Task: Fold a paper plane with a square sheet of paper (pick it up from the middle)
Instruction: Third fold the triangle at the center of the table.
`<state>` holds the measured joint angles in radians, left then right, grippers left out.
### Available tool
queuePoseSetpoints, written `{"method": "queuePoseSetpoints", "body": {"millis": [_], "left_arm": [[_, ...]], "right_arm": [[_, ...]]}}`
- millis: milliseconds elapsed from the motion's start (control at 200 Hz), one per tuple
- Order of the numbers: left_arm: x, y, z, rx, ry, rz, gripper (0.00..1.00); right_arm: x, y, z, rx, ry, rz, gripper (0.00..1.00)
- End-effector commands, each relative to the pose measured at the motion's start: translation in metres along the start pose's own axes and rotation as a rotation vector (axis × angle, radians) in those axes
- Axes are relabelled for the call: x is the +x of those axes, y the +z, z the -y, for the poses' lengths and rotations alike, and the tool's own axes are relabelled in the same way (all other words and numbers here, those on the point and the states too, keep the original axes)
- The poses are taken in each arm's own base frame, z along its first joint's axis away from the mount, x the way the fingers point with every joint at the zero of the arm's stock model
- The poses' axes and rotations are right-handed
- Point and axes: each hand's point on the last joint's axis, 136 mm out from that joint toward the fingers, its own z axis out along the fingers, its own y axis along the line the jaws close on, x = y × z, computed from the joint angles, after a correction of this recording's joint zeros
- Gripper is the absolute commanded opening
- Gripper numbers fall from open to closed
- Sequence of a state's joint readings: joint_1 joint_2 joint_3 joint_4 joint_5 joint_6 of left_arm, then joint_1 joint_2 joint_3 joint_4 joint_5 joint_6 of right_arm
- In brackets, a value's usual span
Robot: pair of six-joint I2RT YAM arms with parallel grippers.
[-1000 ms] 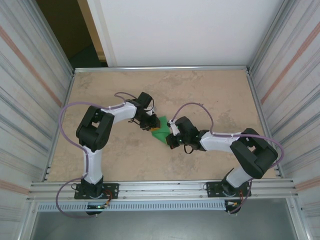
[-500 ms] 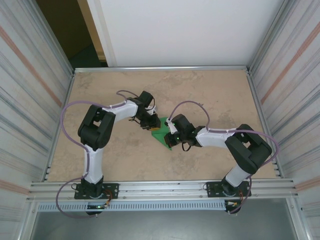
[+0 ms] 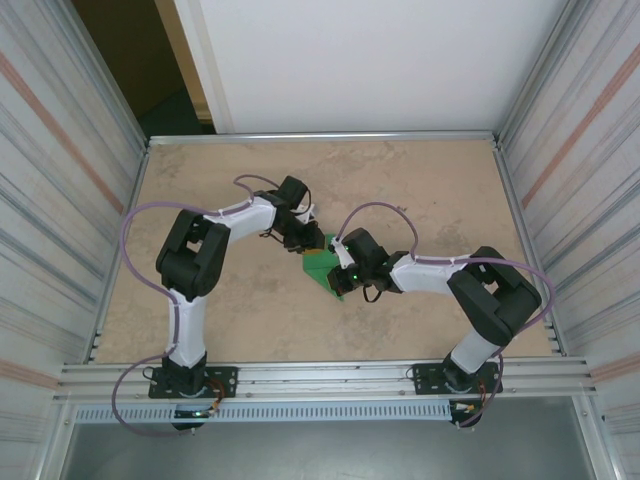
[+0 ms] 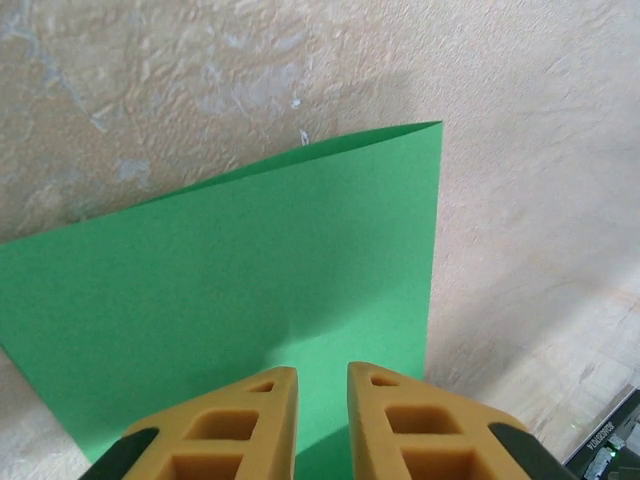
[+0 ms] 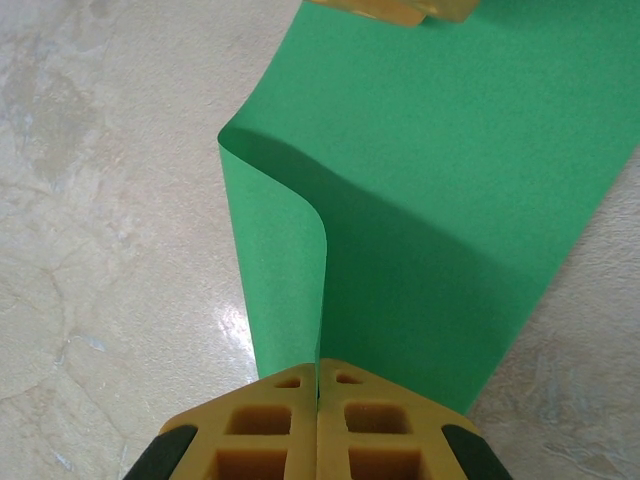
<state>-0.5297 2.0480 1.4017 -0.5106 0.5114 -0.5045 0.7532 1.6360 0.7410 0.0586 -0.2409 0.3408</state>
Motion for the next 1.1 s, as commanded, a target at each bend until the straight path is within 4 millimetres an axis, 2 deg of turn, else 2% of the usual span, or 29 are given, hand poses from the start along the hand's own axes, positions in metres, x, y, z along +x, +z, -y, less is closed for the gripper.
{"method": "queuePoseSetpoints", "body": {"millis": [0,150,165,231,496,1092], "left_arm": [[-0.003,0.007,-0.009,-0.025,-0.017,-0.01,0.19],[0.001,0.008,-0.017,-0.063,-0.019,-0.025,0.17],[0.003,0.016,-0.023,-0.074,-0.03,-0.044,0.17],[0.006,0.02,-0.026,-0.084,-0.029,-0.06,0.16],[0.011,0.027,-0.029,-0.103,-0.013,-0.089,0.15],[0.013,0.029,-0.031,-0.105,-0.011,-0.097,0.14]], "right_arm": [[-0.003,0.002,0.0,-0.006,0.02,-0.011,0.02],[-0.004,0.001,0.002,0.003,0.023,-0.009,0.02],[-0.003,0.002,0.002,0.004,0.023,-0.011,0.02],[-0.004,0.002,0.003,0.008,0.022,-0.009,0.02],[-0.004,0.004,0.007,0.029,0.02,-0.018,0.02],[-0.004,0.006,0.016,0.076,0.026,-0.017,0.02]]}}
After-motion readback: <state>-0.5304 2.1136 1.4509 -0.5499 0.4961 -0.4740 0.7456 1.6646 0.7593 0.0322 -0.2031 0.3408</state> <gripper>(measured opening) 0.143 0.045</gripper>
